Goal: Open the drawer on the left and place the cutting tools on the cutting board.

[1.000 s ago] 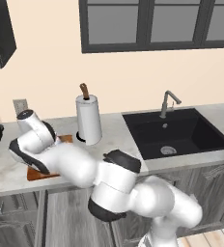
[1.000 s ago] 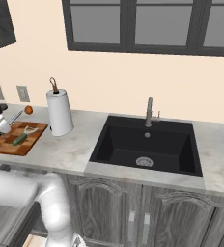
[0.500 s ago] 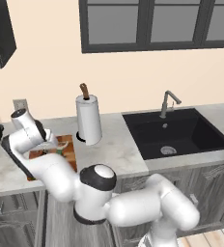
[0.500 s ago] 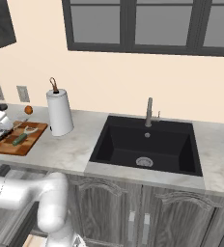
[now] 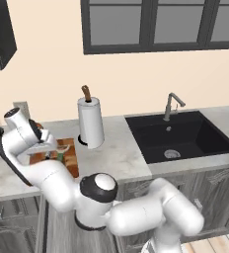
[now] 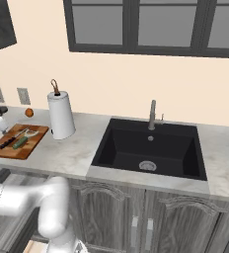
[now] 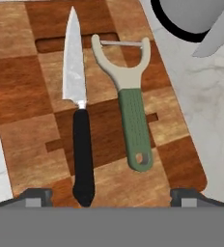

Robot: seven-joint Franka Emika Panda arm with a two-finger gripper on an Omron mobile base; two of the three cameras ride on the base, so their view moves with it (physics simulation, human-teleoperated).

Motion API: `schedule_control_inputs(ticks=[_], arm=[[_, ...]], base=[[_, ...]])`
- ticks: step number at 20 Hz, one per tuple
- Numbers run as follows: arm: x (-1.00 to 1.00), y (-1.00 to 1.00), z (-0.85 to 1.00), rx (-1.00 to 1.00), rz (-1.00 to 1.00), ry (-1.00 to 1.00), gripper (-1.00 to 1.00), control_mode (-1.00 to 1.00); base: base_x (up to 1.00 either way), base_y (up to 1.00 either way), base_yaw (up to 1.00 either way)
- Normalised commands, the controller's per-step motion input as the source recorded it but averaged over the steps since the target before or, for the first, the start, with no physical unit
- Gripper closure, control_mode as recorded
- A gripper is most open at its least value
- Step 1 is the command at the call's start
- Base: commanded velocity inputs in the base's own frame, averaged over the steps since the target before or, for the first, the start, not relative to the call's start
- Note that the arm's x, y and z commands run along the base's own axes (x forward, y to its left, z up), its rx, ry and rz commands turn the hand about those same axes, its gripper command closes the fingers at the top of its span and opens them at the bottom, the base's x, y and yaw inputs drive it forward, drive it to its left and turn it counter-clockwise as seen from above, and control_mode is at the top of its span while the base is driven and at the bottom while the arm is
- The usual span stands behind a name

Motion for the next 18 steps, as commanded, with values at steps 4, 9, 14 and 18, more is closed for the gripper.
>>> schedule_control_inputs(ticks=[4, 9, 14, 18], arm=[[-1.00, -1.00, -0.09, 0.02, 0.00, -0.27, -1.00, -1.00], [-1.00, -1.00, -0.01, 0.06, 0.00, -0.23, -1.00, -1.00], [-1.00, -1.00, 0.01, 0.15, 0.00, -0.19, -1.00, -1.00], [-1.00, -1.00, 0.51, 0.29, 0.00, -0.22, -1.00, -1.00]], base=[[0.00, 0.00, 0.00], [0.00, 0.00, 0.00], [0.00, 0.00, 0.00], [0.00, 0.00, 0.00]])
